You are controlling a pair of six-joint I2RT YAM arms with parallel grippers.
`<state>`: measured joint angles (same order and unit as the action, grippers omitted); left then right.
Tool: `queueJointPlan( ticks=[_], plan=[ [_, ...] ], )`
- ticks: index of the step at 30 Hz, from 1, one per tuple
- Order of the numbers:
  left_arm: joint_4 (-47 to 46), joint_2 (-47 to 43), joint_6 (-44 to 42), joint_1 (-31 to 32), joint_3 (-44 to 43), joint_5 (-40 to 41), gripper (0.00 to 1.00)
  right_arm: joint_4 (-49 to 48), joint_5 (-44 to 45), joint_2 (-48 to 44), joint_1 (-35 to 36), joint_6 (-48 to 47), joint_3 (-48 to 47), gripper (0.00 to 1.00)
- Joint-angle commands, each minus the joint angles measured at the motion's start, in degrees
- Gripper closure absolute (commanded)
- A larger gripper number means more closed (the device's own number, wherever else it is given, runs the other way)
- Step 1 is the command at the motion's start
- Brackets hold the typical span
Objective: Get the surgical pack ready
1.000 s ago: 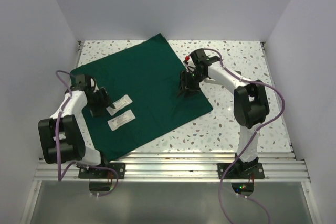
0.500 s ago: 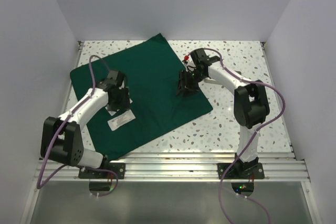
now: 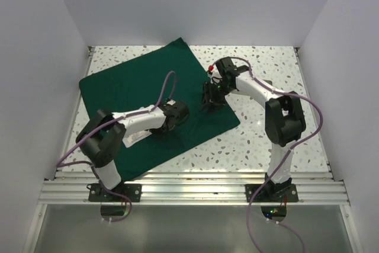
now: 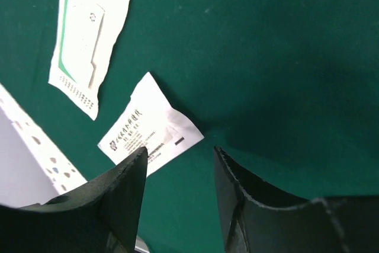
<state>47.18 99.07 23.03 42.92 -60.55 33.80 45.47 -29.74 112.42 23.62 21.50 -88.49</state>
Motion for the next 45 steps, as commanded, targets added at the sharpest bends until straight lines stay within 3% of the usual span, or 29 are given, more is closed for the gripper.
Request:
queueJointPlan(
  ticks=[1, 6, 13, 20, 24, 29, 38, 45],
  plan=[
    [-1.64, 1.74, -1.66, 0.5, -1.5, 7.42, 0.5, -0.91, -1.2, -3.79, 0.2, -1.19, 0.07, 0.52],
    [-3.58, 4.03, -3.07, 0.5, -0.53, 7.16, 0.61, -1.0, -0.85, -4.67, 0.11, -1.46, 0.77, 0.51],
    [-4.02, 3.51, -3.86, 0.59, -1.06, 4.88, 0.62, -1.18, -0.76, -5.11, 0.2, -1.55, 1.39, 0.51],
    [-2.88, 0.34, -2.64, 1.2, 2.01, 1.79, 0.57, -1.18, -0.94, -4.76, 0.2, -1.55, 1.12, 0.51],
    [-3.93, 1.12, -2.11, 1.03, 3.95, 3.11, 0.54, -1.35, -1.2, -4.49, 0.11, -1.28, 1.21, 0.52],
    [-2.53, 6.31, -1.85, 0.24, 0.36, 6.54, 0.54, -1.35, -1.29, -4.32, 0.11, -1.28, 1.04, 0.51],
    [-4.11, 7.63, -3.34, -2.22, -0.88, 4.43, 0.69, -0.74, -0.76, -5.11, 0.2, -1.81, 1.21, 0.51],
    [-3.23, 7.28, -3.43, -2.4, -2.9, 6.01, 0.67, -0.82, -1.03, -4.58, 0.2, -1.72, 0.77, 0.51]
  ],
)
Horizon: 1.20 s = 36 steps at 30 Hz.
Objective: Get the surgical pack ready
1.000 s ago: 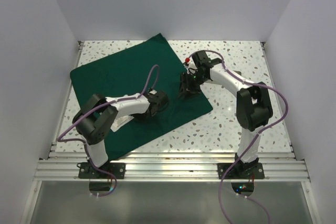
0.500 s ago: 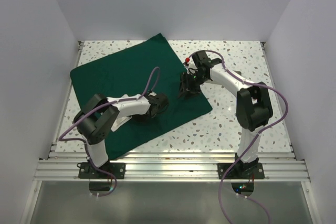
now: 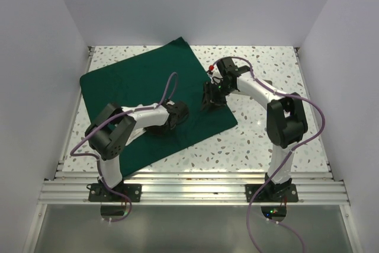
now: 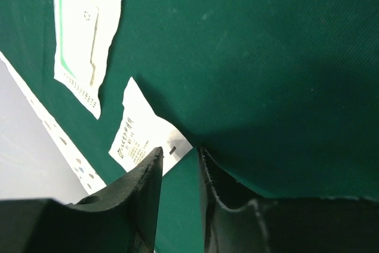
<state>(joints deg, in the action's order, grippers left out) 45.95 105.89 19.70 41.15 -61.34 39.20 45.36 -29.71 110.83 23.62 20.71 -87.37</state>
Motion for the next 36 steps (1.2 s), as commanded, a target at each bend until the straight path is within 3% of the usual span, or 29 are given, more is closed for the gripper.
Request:
queueJointPlan(
  ticks=[1, 14, 15, 19, 22, 30, 32, 36],
  plan=[
    [-2.01, 0.64, -0.1, -0.8, -2.29, 0.61, 0.66, -0.72, -1.13, -2.98, 0.2, -0.85, -0.34, 0.51],
    [-3.59, 1.78, -2.12, -5.19, -2.55, 0.18, 0.7, -0.71, -1.4, -2.28, 0.2, -0.76, -0.78, 0.51],
    [-4.03, 1.78, -2.39, -5.46, -2.64, 0.09, 0.72, -0.72, -1.4, -2.19, 0.11, -0.76, -0.78, 0.51],
    [-5.17, 1.34, -4.67, -7.13, -3.17, -1.58, 1.0, -0.63, -1.49, -1.84, 0.11, -0.76, -0.87, 0.51],
    [-3.42, 0.55, -5.11, -7.31, -5.8, -3.51, 1.0, -0.8, -1.66, -1.23, 0.2, -0.85, -1.39, 0.51],
    [0.54, -9.8, -6.16, -7.31, -18.1, -27.03, 1.0, -3.52, -6.84, 0.53, 0.2, -0.76, -3.59, 0.45],
    [0.54, -11.74, -6.78, -7.39, -19.42, -30.83, 1.0, -6.49, -12.34, 0.88, 0.29, -0.5, -3.16, 0.43],
    [-1.39, -14.39, -9.24, -7.57, -21.97, -46.97, 1.0, -13.71, -20.88, -0.61, 0.29, -1.98, -0.52, 0.35]
  ],
)
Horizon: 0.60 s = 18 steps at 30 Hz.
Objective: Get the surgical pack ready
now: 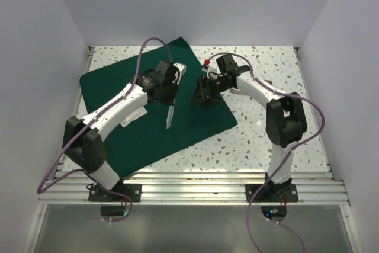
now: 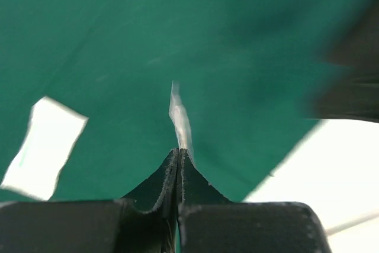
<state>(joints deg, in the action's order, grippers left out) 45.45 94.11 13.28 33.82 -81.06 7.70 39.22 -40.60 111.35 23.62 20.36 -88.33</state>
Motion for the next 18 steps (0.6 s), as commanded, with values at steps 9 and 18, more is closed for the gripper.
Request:
queueJointPlan(
  ticks=[9, 18],
  plan=[
    [-6.6, -10.25, -3.26, -2.27, 1.86, -33.79, 1.0, -23.03, -25.13, -7.89, -1.73, -2.18, 8.61, 0.16],
    [-9.15, -14.39, -1.68, -6.4, 0.64, -42.06, 1.0, -37.73, -34.55, -10.89, -1.56, 8.29, 13.89, 0.12]
  ],
)
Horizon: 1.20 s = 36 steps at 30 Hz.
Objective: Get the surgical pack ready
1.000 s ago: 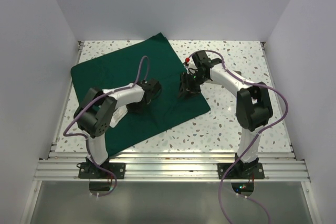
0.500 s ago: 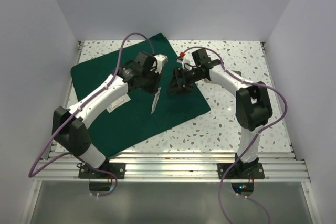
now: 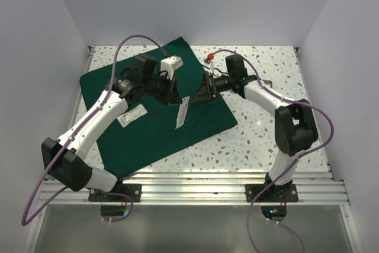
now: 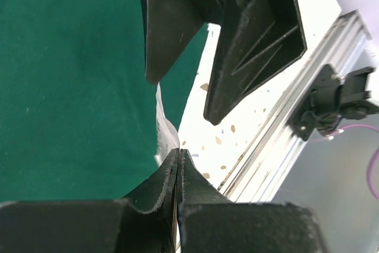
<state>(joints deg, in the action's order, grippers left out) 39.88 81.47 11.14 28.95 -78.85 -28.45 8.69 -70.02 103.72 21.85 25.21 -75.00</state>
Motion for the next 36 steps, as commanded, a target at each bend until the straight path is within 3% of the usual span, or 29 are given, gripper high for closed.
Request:
queueJointPlan(
  ticks=[1, 14, 20, 23, 30, 32, 33, 34, 36],
  plan=[
    [-4.62, -1.84, 0.99, -2.14, -1.66, -6.88, 1.0, -7.19, -5.13, -3.61, 0.3, 3.53, 0.56, 0.12],
    [-10.17, -1.23, 7.05, -4.08, -3.51, -17.33, 1.0, -16.41, -6.01, -6.07, 1.88, 11.87, 1.61, 0.19],
    [-12.89, -0.61, 10.03, -6.18, -2.45, -18.74, 1.0, -32.93, -7.24, -7.57, 2.5, 26.11, 5.21, 0.3],
    [-15.0, 0.09, 11.8, -7.41, -1.84, -19.89, 1.0, -33.56, -7.24, -8.18, 2.67, 27.43, 5.48, 0.4],
    [-16.49, 1.41, 13.03, -8.64, -0.69, -20.68, 1.0, -32.33, -6.54, -7.48, 2.76, 29.19, 5.3, 0.98],
    [-16.67, 1.76, 13.3, -8.91, -0.25, -20.68, 1.0, -31.37, -5.83, -7.04, 2.76, 29.37, 5.13, 1.0],
    [-15.89, 2.11, 13.12, -9.52, -0.17, -20.16, 0.96, -31.36, -5.66, -6.87, 2.85, 29.89, 4.87, 1.0],
    [-15.27, 2.11, 12.69, -9.96, 0.1, -19.11, 0.75, -31.1, -5.48, -6.43, 2.68, 30.16, 4.69, 1.0],
    [-13.35, 1.15, 11.9, -11.89, 0.8, -14.11, 0.55, -27.61, -3.47, -5.64, 2.33, 29.38, 3.73, 1.0]
  ],
)
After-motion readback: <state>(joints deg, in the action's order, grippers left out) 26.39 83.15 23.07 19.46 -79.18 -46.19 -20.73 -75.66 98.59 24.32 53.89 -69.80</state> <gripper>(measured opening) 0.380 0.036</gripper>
